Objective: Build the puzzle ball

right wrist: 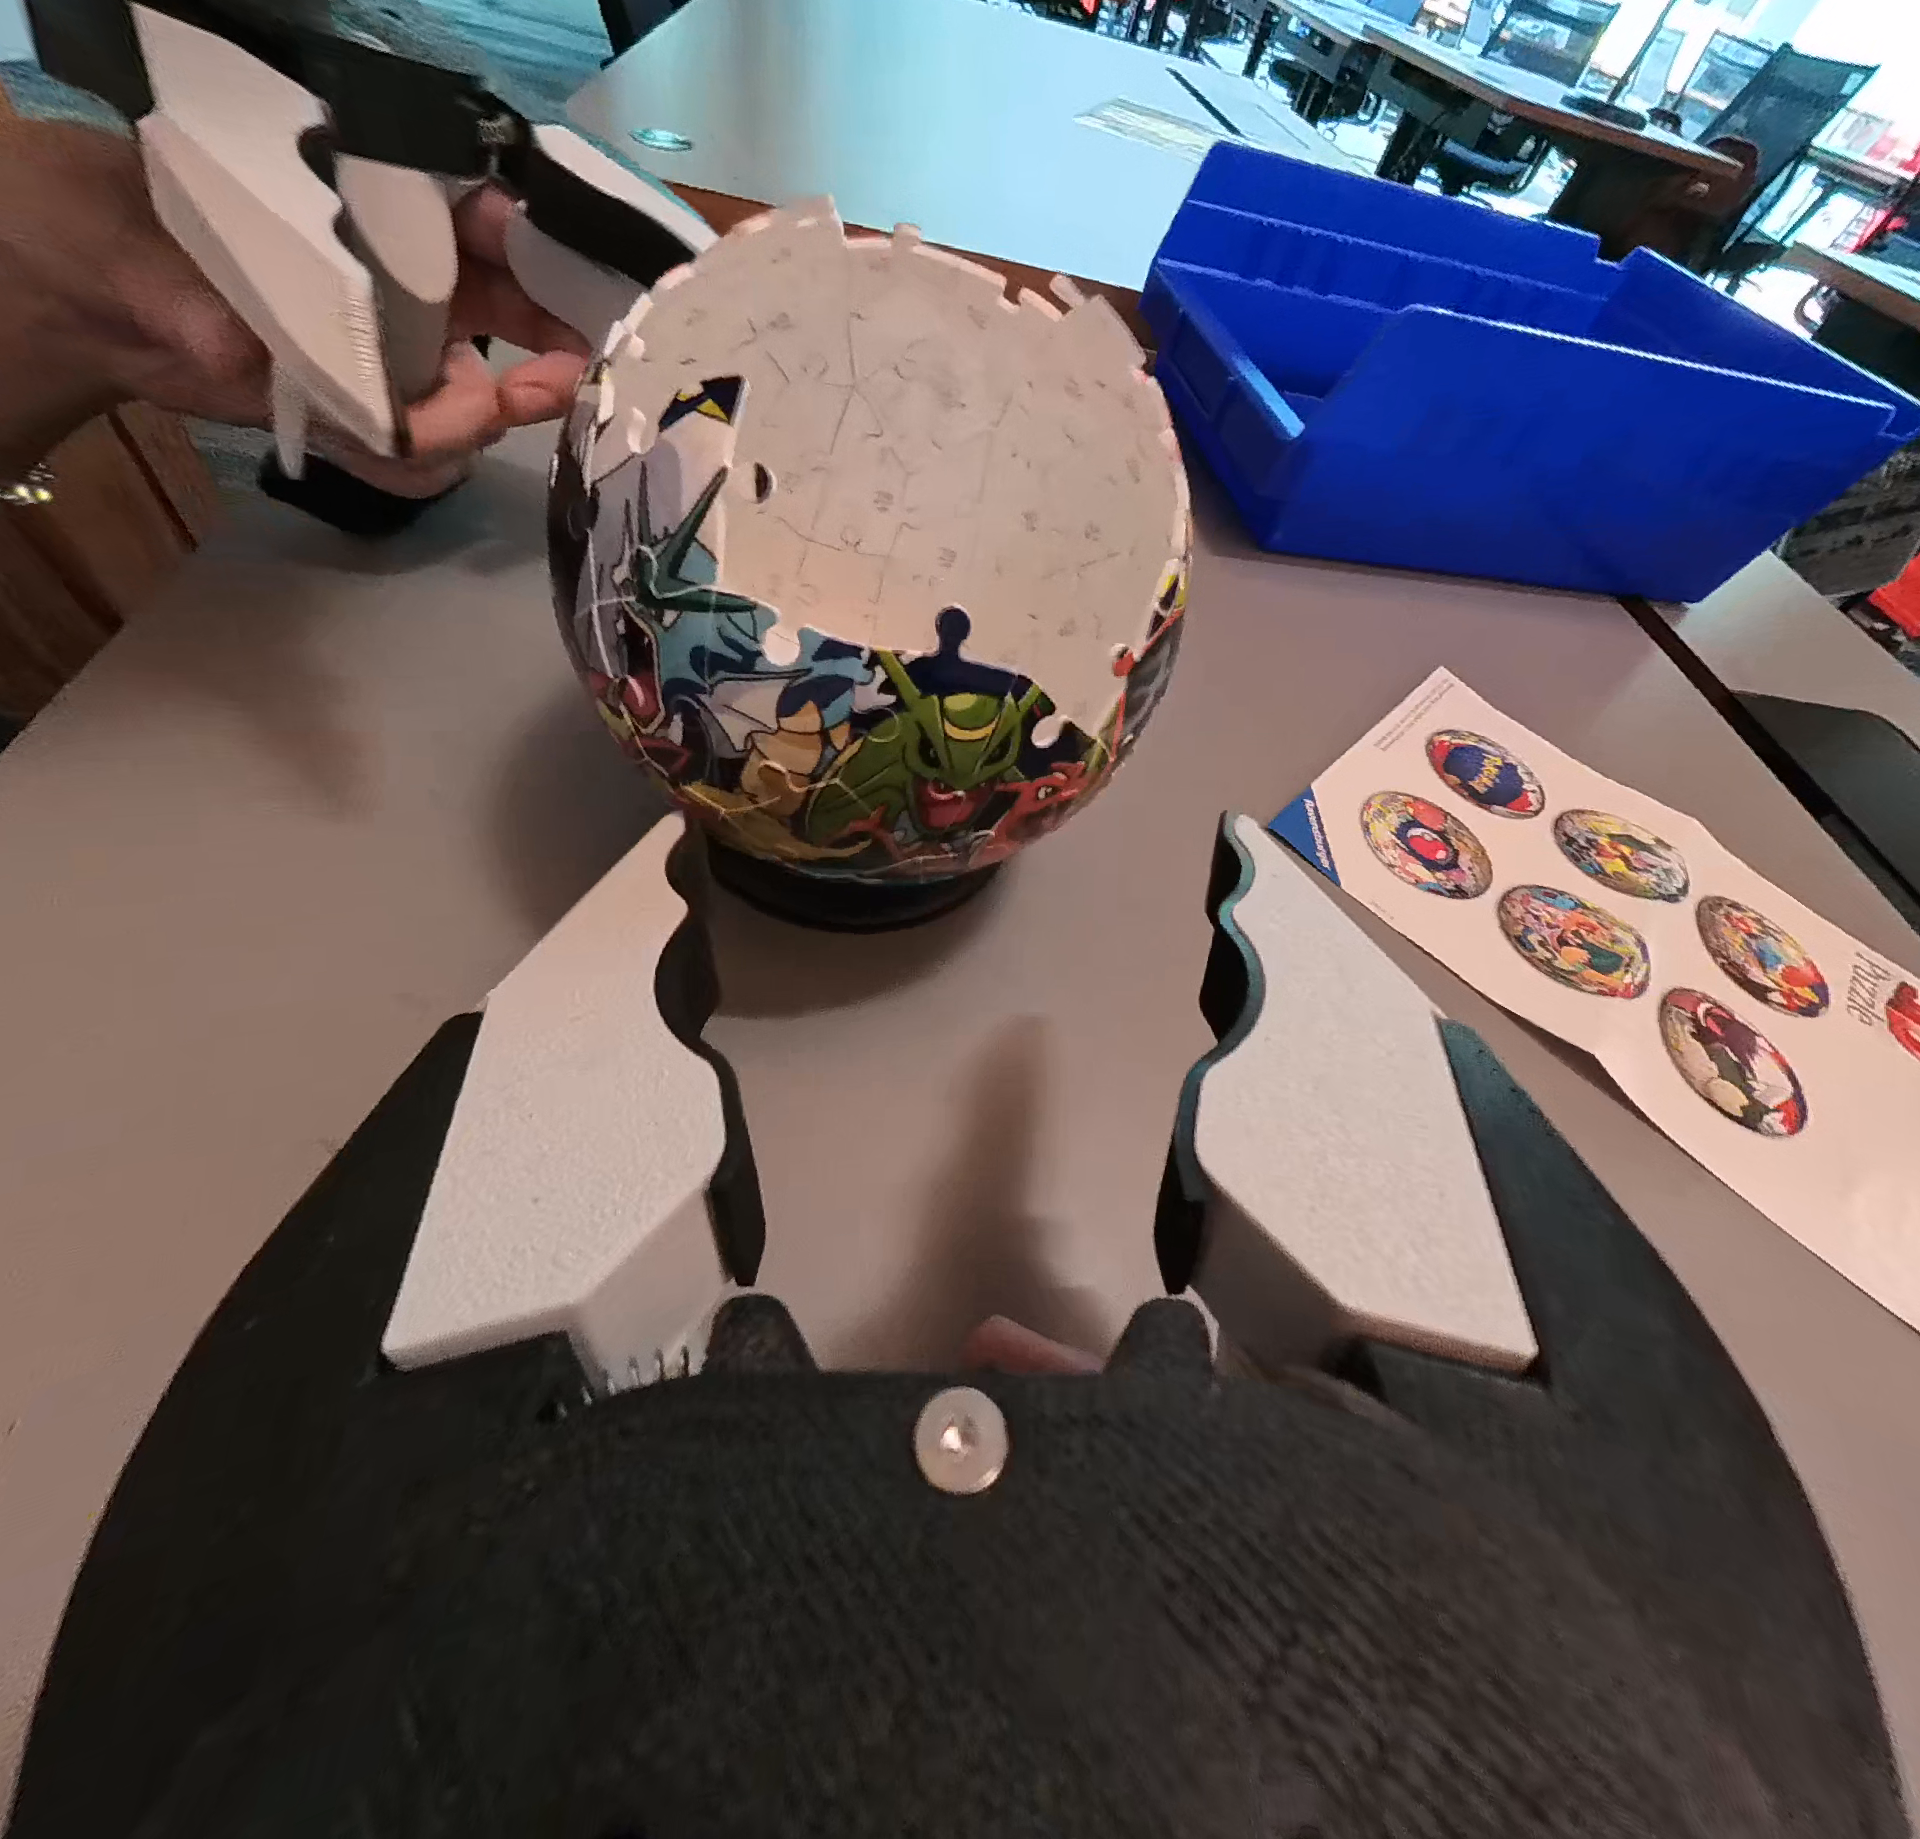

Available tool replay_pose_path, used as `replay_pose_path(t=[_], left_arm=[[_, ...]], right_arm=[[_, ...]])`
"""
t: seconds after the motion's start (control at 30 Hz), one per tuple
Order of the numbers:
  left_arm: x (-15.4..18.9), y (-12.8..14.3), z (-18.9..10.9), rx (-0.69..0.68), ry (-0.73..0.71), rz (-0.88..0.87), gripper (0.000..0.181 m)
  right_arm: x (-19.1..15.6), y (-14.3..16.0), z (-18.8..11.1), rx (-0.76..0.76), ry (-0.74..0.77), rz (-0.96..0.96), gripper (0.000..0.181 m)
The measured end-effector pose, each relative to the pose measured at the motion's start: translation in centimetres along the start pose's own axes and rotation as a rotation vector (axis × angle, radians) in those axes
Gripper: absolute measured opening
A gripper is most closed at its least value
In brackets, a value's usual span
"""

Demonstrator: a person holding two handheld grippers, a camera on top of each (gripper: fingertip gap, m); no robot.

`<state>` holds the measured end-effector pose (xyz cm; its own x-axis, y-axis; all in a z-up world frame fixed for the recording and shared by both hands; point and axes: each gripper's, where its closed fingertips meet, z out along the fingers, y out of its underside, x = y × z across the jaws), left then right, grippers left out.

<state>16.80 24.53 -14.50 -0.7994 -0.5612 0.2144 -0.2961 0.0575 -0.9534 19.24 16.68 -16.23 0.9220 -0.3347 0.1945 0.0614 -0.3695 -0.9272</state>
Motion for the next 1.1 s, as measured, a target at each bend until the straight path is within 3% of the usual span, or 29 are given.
replay_pose_path(t=[0.17, 0.67, 0.9, 1.1], left_arm=[[-0.8, -0.3, 0.1, 0.01, 0.011, -0.017, 0.123], [-0.8, 1.3, 2.0, -0.15, 0.085, 0.054, 0.129], [-1.2, 0.7, 1.6, -0.105, 0.085, 0.015, 0.128], [-1.2, -0.7, 0.5, -0.004, 0.179, -0.093, 0.128]], right_arm=[[0.1, -0.3, 0.0, 0.023, -0.009, 0.007, 0.098], [-0.5, -1.1, 0.6, 0.057, -0.041, 0.001, 0.102], [-0.7, -1.4, 0.3, 0.081, -0.051, -0.009, 0.102], [-0.4, -1.5, 0.1, 0.097, -0.045, 0.017, 0.105]])
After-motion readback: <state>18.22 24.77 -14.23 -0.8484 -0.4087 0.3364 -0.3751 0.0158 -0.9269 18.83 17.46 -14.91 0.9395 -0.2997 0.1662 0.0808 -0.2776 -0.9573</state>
